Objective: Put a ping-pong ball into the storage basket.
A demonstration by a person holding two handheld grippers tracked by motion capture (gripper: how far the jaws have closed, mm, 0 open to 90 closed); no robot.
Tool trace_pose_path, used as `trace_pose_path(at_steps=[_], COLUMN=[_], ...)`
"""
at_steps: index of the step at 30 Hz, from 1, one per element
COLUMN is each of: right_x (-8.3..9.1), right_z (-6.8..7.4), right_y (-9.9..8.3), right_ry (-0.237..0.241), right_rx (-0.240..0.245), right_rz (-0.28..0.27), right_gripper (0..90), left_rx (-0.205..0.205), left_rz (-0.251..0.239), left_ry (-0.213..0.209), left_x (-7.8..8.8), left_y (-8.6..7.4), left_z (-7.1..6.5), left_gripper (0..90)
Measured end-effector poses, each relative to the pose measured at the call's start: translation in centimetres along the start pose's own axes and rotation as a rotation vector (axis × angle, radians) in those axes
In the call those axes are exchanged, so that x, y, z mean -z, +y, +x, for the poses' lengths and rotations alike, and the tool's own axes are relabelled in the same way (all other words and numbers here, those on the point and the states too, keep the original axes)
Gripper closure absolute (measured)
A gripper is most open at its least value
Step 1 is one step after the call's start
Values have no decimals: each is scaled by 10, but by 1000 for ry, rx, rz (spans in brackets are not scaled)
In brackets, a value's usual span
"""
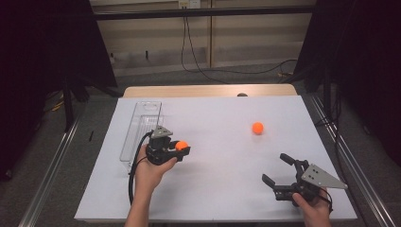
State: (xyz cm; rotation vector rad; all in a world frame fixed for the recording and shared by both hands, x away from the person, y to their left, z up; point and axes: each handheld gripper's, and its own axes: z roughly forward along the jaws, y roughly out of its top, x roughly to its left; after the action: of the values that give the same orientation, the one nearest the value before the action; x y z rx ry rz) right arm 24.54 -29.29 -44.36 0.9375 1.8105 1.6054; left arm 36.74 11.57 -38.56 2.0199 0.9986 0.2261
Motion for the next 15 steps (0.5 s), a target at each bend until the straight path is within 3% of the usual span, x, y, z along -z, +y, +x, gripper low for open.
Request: trace_pose_path(at_steps=[15], right_x=[0], right_z=[0], right_y=[0], right_ry=[0], right_rx=[0], right_rz=[-1], right_gripper=[35], left_rx=[11], left_rz=[-12], left_ry=[18], left_x=[6], left_y=[0], left_z=[6], left_gripper=[510])
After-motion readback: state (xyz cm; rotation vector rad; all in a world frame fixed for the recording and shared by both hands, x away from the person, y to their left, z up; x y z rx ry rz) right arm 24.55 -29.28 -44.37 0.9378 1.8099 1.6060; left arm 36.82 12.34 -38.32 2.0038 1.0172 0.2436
